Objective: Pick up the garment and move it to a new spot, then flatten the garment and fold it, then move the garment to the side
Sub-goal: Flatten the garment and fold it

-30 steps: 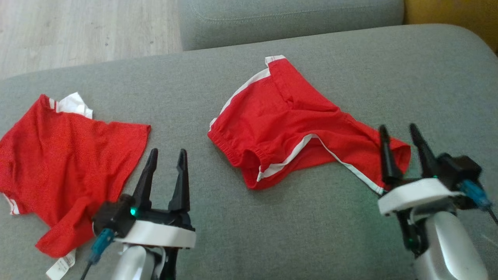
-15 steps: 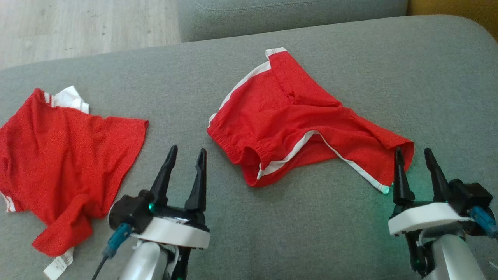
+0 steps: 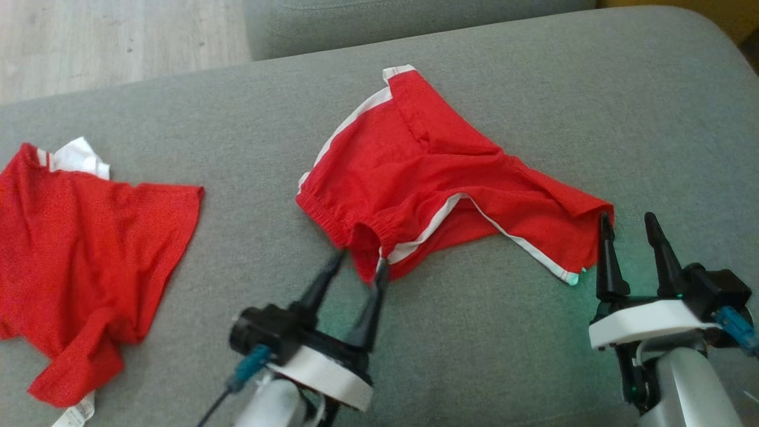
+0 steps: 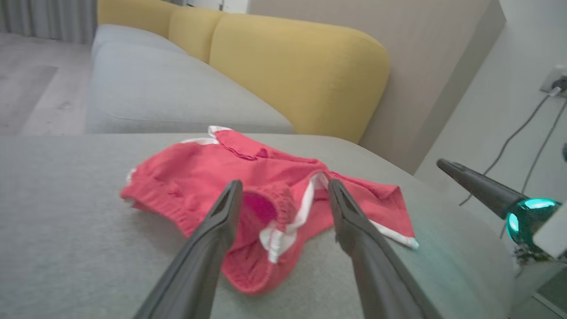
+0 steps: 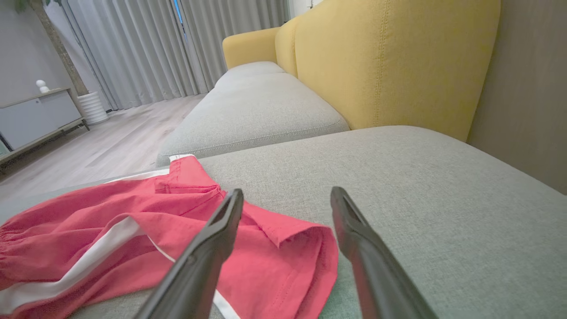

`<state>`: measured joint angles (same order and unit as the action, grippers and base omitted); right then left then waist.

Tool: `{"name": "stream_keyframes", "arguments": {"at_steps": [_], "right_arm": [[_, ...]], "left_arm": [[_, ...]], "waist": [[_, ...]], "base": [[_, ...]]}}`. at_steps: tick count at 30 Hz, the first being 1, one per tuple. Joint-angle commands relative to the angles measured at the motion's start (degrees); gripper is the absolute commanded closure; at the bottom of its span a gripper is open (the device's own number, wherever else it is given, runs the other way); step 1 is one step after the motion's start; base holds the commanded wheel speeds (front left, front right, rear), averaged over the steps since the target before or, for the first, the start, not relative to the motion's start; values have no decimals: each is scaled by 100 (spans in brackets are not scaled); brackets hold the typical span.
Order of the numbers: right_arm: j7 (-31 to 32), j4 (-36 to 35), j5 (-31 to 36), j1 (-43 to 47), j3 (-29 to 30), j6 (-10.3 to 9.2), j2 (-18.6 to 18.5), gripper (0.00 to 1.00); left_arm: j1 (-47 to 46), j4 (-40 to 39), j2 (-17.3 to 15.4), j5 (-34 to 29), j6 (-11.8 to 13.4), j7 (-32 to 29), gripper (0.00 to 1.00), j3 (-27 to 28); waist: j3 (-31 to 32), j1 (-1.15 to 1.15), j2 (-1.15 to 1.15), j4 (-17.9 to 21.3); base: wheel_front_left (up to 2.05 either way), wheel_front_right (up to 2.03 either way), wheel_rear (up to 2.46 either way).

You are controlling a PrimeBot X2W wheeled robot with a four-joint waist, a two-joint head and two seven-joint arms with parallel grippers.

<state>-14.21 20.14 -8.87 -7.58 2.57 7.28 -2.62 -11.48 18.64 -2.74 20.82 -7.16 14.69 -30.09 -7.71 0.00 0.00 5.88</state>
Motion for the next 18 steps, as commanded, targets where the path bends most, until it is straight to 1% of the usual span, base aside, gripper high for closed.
{"name": "stream_keyframes", "arguments": {"at_steps": [1, 6, 7, 11, 14, 18], "right_arm": [[-77, -218, -50, -178, -144, 21, -26, 0], [-78, -263, -89, -198, -167, 21, -26, 0], [-78, -279, -103, -203, -163, 21, -26, 0], [-78, -284, -117, -209, -151, 21, -26, 0], [-78, -290, -125, -225, -164, 21, -26, 0], [-78, -302, -139, -242, -185, 21, -26, 0]], "left_arm": [[-241, -82, -14, 72, -32, 31, 0, 17], [-474, 358, -14, 260, -32, 31, 0, -696], [-578, 533, -18, 354, -32, 31, 0, -962], [-784, 855, -34, 506, -32, 31, 0, -1340], [-922, 1052, -35, 546, -20, 31, 0, -1329], [-1056, 1210, -32, 481, 238, 31, 0, -1062]], "waist": [[-23, 0, 0, 31], [-90, 0, 0, 102], [-118, 0, 0, 117], [-169, 0, 0, 131], [-207, 0, 0, 147], [-248, 0, 0, 180]], "base": [[0, 0, 0], [0, 0, 0], [0, 0, 0], [0, 0, 0], [0, 0, 0], [0, 0, 0]]}}
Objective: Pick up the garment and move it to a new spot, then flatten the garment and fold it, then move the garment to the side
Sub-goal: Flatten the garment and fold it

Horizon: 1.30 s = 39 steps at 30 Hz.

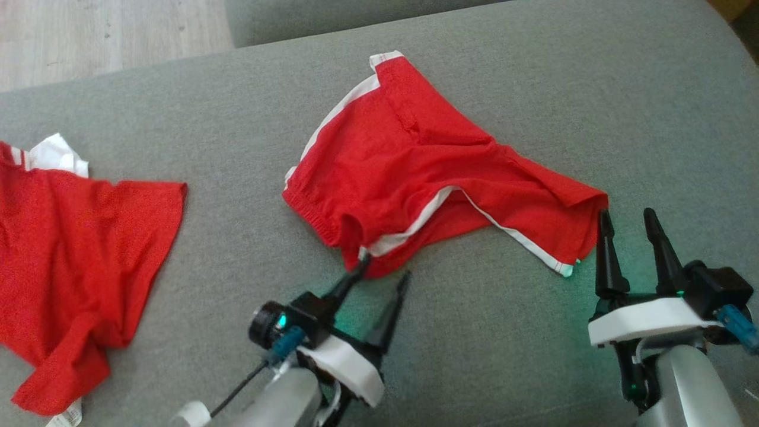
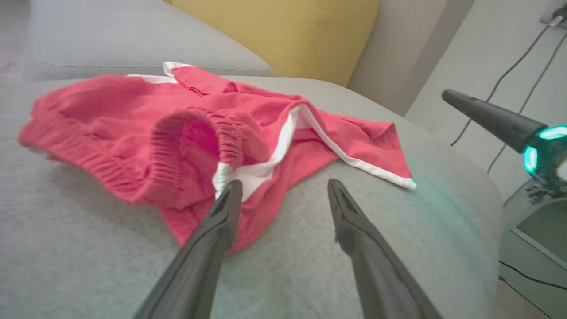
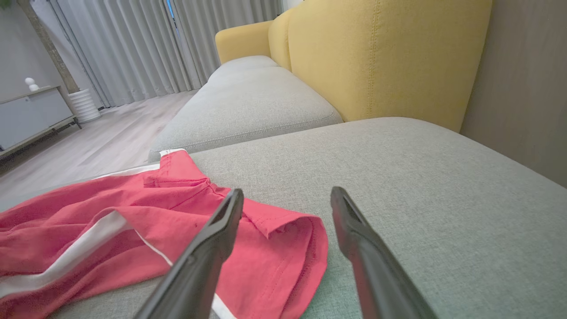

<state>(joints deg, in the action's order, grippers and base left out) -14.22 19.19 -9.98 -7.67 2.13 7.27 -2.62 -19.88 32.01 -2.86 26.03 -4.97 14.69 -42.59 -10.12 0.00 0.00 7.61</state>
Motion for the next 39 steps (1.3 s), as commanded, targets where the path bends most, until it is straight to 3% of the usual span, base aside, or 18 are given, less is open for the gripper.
{"name": "stream_keyframes", "arguments": {"at_steps": [1, 6, 14, 26, 39], "right_arm": [[-77, -209, -32, -235, -144, 22, -26, 0], [-77, -209, -59, -222, -139, 22, -26, 0], [-77, -149, -122, -229, -152, 22, -26, 0], [-77, -93, -148, -250, -219, 22, -26, 0], [-78, 18, -158, -260, -238, 22, -26, 0]], "left_arm": [[-227, -104, -19, -51, 81, 31, 0, 256], [-228, -54, -17, -150, 305, 31, 0, 518], [-120, -156, -11, -319, 439, 31, 0, 798], [-221, 388, -4, -94, 217, 6, 0, 630], [-423, 376, -2, 249, 210, 24, 0, 437]], "waist": [[-16, 0, 0, 13], [-38, 0, 0, 32], [1, 0, 0, 51], [-16, 0, 0, 115], [-77, 0, 0, 199]], "base": [[0, 0, 0], [0, 0, 0], [0, 0, 0], [0, 0, 0], [0, 0, 0]]}}
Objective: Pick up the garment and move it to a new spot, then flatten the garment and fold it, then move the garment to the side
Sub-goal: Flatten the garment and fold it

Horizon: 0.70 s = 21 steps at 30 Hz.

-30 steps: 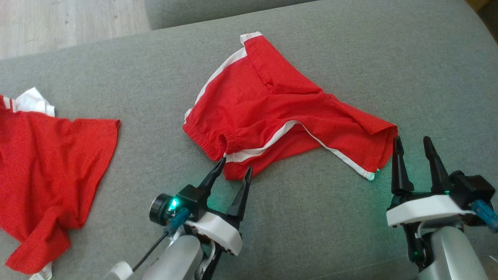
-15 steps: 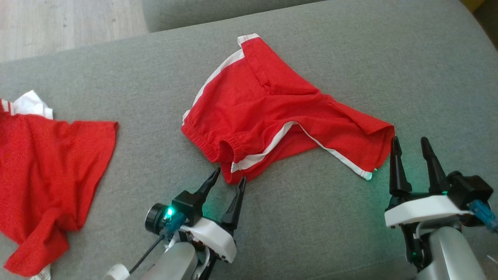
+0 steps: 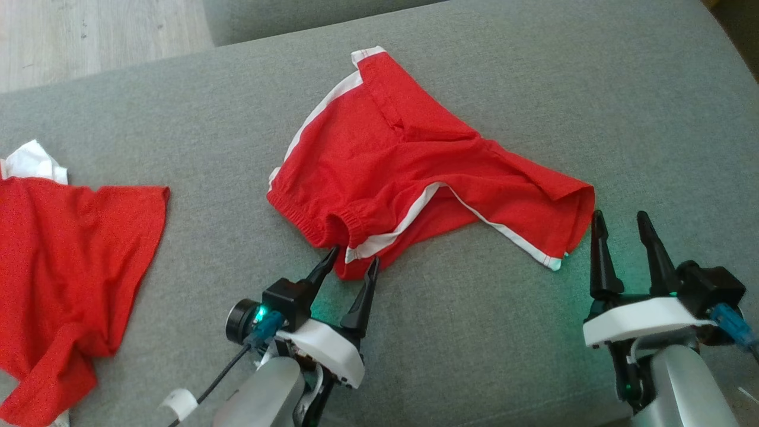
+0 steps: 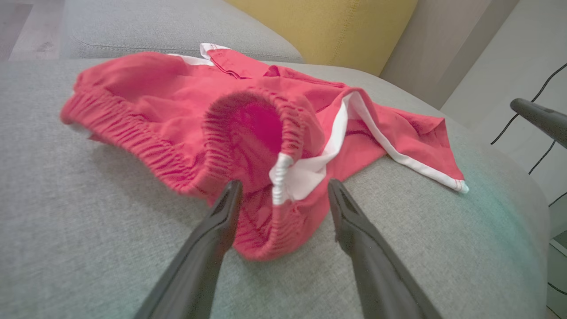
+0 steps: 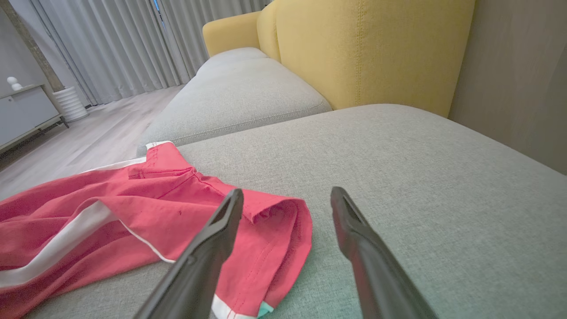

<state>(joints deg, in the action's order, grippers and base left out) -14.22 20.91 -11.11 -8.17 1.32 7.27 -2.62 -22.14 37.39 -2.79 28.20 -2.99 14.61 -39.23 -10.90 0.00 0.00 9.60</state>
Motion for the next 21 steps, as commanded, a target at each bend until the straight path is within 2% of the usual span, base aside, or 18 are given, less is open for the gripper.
{"name": "stream_keyframes", "arguments": {"at_steps": [1, 5, 6, 7, 8, 9, 15, 21], "right_arm": [[-78, -144, -47, -210, -167, 22, -26, 0], [-78, -100, -45, -214, -205, 22, -26, 0], [-78, -84, -39, -216, -207, 22, -26, 0], [-78, -66, -31, -219, -207, 22, -26, 0], [-78, -50, -25, -222, -204, 22, -26, 0], [-78, -27, -16, -223, -201, 22, -26, 0], [-78, 168, 91, -211, -233, 22, -26, 0], [-75, 575, 316, -133, -426, 22, -26, 0]], "left_arm": [[-205, -165, -10, 50, 12, 34, 0, 92], [-258, -166, -10, 104, 1, 36, 0, 49], [-274, -174, -10, 117, 0, 36, 15, 45], [-286, -194, -10, 134, 2, 37, 53, 42], [-292, -232, -10, 148, 2, 37, 73, 41], [-293, -268, -10, 159, 2, 37, 100, 44], [-253, -481, -10, 128, 25, 38, 100, 119], [-92, -856, -10, -22, 101, 38, 100, 493]], "waist": [[1, 0, 0, 3], [-3, 0, 0, 19], [-5, 0, 0, 22], [-9, 0, 0, 26], [-15, 0, 0, 26], [-19, 0, 0, 25], [-13, 0, 0, 4], [76, 0, 0, -49]], "base": [[0, 0, 0], [0, 0, 0], [0, 0, 0], [0, 0, 0], [0, 0, 0], [0, 0, 0], [0, 0, 0], [0, 0, 0]]}}
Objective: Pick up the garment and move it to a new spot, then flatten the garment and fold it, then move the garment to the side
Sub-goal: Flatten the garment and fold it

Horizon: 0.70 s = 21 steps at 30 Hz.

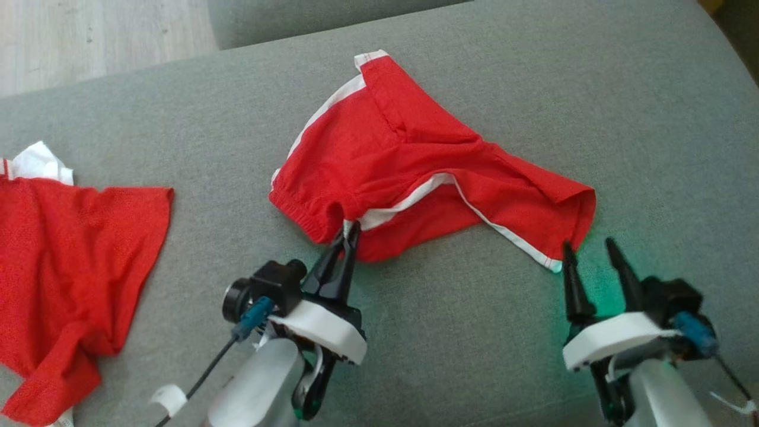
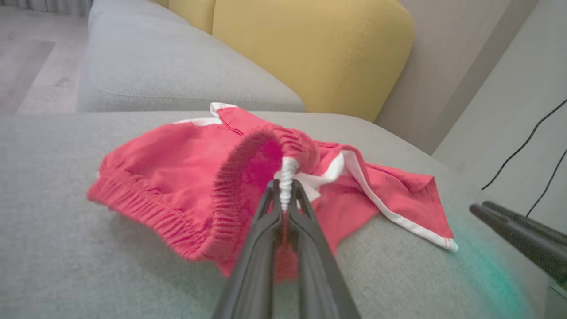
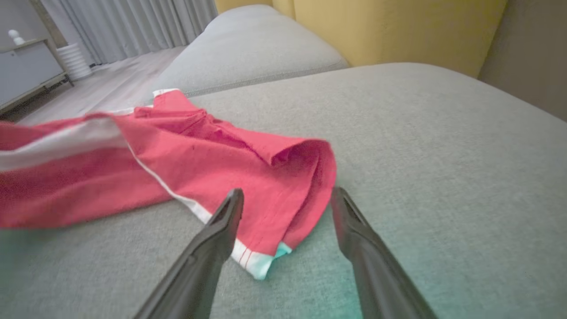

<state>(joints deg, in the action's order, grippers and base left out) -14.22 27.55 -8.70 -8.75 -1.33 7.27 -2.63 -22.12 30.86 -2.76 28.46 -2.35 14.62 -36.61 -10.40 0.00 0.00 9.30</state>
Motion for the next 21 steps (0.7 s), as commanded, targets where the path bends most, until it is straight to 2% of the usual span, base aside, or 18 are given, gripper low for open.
{"name": "stream_keyframes", "arguments": {"at_steps": [1, 9, 21], "right_arm": [[-75, -89, 75, -75, -160, 22, -25, 0], [177, 409, 417, -63, -384, 22, -28, 0], [236, 933, 503, -322, -549, 22, -27, 0]], "left_arm": [[-94, -203, -12, -48, 36, 37, 100, 231], [135, -507, -12, -173, 34, 38, 100, 558], [141, -512, -12, -210, -6, 38, 100, 573]], "waist": [[26, 0, 0, -19], [130, 0, 0, -124], [75, 0, 0, -267]], "base": [[0, 0, 0], [0, 0, 0], [0, 0, 0]]}}
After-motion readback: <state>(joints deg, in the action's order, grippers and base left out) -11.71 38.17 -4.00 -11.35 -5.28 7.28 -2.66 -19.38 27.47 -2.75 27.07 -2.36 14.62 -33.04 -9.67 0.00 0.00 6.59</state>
